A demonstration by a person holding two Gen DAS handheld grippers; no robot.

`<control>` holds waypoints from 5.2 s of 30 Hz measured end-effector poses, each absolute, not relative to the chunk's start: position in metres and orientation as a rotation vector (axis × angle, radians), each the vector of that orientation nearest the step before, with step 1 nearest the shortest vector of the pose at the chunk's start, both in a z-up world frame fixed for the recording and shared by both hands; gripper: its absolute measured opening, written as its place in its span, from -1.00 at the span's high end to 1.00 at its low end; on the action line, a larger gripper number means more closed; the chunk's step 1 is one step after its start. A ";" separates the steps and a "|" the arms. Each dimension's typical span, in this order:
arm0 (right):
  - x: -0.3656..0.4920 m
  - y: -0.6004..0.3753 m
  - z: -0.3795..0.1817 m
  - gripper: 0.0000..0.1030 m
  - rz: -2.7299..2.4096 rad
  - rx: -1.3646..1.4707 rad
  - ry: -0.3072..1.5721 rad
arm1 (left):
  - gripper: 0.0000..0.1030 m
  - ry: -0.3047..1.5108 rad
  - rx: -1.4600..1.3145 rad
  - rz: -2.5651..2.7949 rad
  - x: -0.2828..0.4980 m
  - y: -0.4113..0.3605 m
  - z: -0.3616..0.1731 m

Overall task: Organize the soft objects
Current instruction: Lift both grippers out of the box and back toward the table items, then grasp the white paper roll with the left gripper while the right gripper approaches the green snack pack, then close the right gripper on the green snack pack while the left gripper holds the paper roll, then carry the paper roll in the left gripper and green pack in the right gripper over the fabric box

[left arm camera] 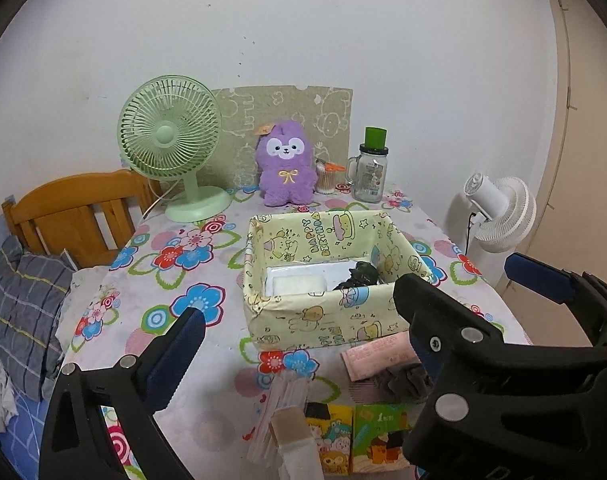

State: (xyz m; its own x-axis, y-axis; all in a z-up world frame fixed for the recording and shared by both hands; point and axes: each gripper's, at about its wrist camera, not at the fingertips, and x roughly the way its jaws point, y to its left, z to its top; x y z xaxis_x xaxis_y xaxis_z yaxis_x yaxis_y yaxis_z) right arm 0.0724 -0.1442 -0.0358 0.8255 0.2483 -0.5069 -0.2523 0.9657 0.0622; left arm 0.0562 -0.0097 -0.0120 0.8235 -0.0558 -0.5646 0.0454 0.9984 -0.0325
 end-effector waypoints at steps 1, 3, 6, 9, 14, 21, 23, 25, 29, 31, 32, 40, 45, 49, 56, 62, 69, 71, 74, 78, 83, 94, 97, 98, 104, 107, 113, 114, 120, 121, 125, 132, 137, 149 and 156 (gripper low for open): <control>0.069 -0.144 -0.036 -0.92 0.265 -0.007 0.531 | -0.99 0.599 -0.020 -0.053 0.054 -0.009 -0.012; 0.064 -0.144 -0.035 -0.92 0.263 -0.007 0.518 | -0.99 0.594 -0.022 -0.052 0.049 -0.009 -0.012; 0.056 -0.145 -0.037 -0.92 0.274 -0.003 0.509 | -0.99 0.583 -0.026 -0.054 0.041 -0.008 -0.013; 0.051 -0.145 -0.039 -0.92 0.278 0.005 0.508 | -0.99 0.579 -0.032 -0.061 0.035 -0.008 -0.014; 0.044 -0.146 -0.045 -0.92 0.269 0.001 0.511 | -0.99 0.590 -0.036 -0.070 0.029 -0.009 -0.021; 0.038 -0.143 -0.058 -0.92 0.271 0.006 0.516 | -0.92 0.597 -0.031 -0.054 0.022 -0.011 -0.033; 0.038 -0.143 -0.063 -0.92 0.272 0.008 0.521 | -0.91 0.597 -0.030 -0.049 0.021 -0.010 -0.036; 0.037 -0.142 -0.069 -0.92 0.270 0.010 0.529 | -0.85 0.603 -0.033 -0.048 0.020 -0.009 -0.042; 0.037 -0.142 -0.078 -0.92 0.266 0.007 0.544 | -0.76 0.602 -0.040 -0.037 0.016 -0.008 -0.051; 0.035 -0.141 -0.083 -0.92 0.261 0.002 0.546 | -0.71 0.599 -0.042 -0.036 0.014 -0.009 -0.057; 0.035 -0.141 -0.086 -0.92 0.261 0.003 0.549 | -0.71 0.602 -0.045 -0.037 0.014 -0.009 -0.059; 0.036 -0.143 -0.114 -0.92 0.246 0.021 0.602 | -0.46 0.659 -0.058 -0.048 0.013 -0.009 -0.084; 0.036 -0.140 -0.128 -0.92 0.231 0.003 0.623 | -0.36 0.685 -0.070 -0.048 0.011 -0.007 -0.099; 0.037 -0.140 -0.136 -0.92 0.217 -0.007 0.628 | -0.30 0.701 -0.061 -0.043 0.009 -0.008 -0.107; 0.035 -0.137 -0.146 -0.92 0.199 -0.020 0.636 | -0.08 0.732 -0.063 -0.038 0.009 -0.005 -0.119; 0.036 -0.136 -0.158 -0.92 0.202 -0.015 0.663 | 0.19 0.756 -0.048 -0.018 0.009 -0.004 -0.131; 0.036 -0.138 -0.163 -0.85 0.191 -0.006 0.674 | 0.49 0.731 -0.039 0.000 0.006 -0.003 -0.132; 0.035 -0.139 -0.163 -0.84 0.194 -0.007 0.677 | 0.50 0.726 -0.041 -0.001 0.004 -0.003 -0.132; 0.035 -0.138 -0.165 -0.82 0.199 -0.015 0.683 | 0.51 0.728 -0.037 0.003 0.004 -0.003 -0.133; 0.039 -0.137 -0.170 -0.74 0.201 -0.010 0.705 | 0.51 0.726 -0.014 0.019 0.002 -0.008 -0.135; 0.047 -0.139 -0.178 -0.73 0.194 0.024 0.748 | 0.51 0.728 0.010 0.030 0.003 -0.012 -0.137; 0.064 -0.139 -0.189 -0.43 0.228 0.095 0.796 | 0.52 0.728 0.007 0.016 0.010 -0.011 -0.139; 0.064 -0.136 -0.187 -0.10 0.253 0.113 0.797 | 0.51 0.734 -0.003 0.009 0.012 -0.011 -0.139; 0.064 -0.135 -0.186 -0.02 0.250 0.110 0.794 | 0.51 0.736 -0.005 0.008 0.013 -0.010 -0.139; 0.062 -0.136 -0.181 0.19 0.208 0.082 0.767 | 0.52 0.736 0.008 0.014 0.015 -0.010 -0.137; 0.061 -0.138 -0.176 0.20 0.199 0.076 0.752 | 0.53 0.738 0.001 0.012 0.017 -0.010 -0.134; 0.062 -0.139 -0.164 0.20 0.198 0.073 0.732 | 0.54 0.722 0.000 0.008 0.017 -0.012 -0.124; 0.062 -0.139 -0.163 0.20 0.198 0.072 0.730 | 0.54 0.720 -0.001 0.007 0.017 -0.012 -0.122; 0.063 -0.142 -0.150 0.20 0.190 0.090 0.708 | 0.55 0.706 -0.013 -0.003 0.020 -0.012 -0.110; 0.063 -0.143 -0.148 0.20 0.190 0.093 0.704 | 0.55 0.702 -0.012 -0.004 0.021 -0.013 -0.108; 0.064 -0.145 -0.139 0.20 0.188 0.095 0.686 | 0.55 0.690 -0.014 -0.011 0.022 -0.015 -0.099; 0.064 -0.148 -0.124 0.20 0.180 0.087 0.657 | 0.55 0.671 -0.019 -0.019 0.025 -0.019 -0.085; 0.065 -0.150 -0.116 0.20 0.174 0.085 0.642 | 0.54 0.662 -0.016 -0.023 0.027 -0.023 -0.077; 0.067 -0.155 -0.095 0.20 0.165 0.071 0.610 | 0.54 0.634 -0.009 -0.034 0.034 -0.029 -0.058; 0.069 -0.157 -0.082 0.20 0.174 0.067 0.590 | 0.54 0.617 -0.002 -0.032 0.036 -0.031 -0.048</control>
State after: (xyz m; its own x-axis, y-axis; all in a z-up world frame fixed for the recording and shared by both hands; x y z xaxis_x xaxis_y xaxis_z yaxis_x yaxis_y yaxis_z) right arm 0.0690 -0.1574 -0.0825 0.8168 0.1823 -0.5474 -0.1441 0.9832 0.1123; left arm 0.0362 -0.0314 -0.0475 0.8153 -0.0304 -0.5783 0.0291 0.9995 -0.0115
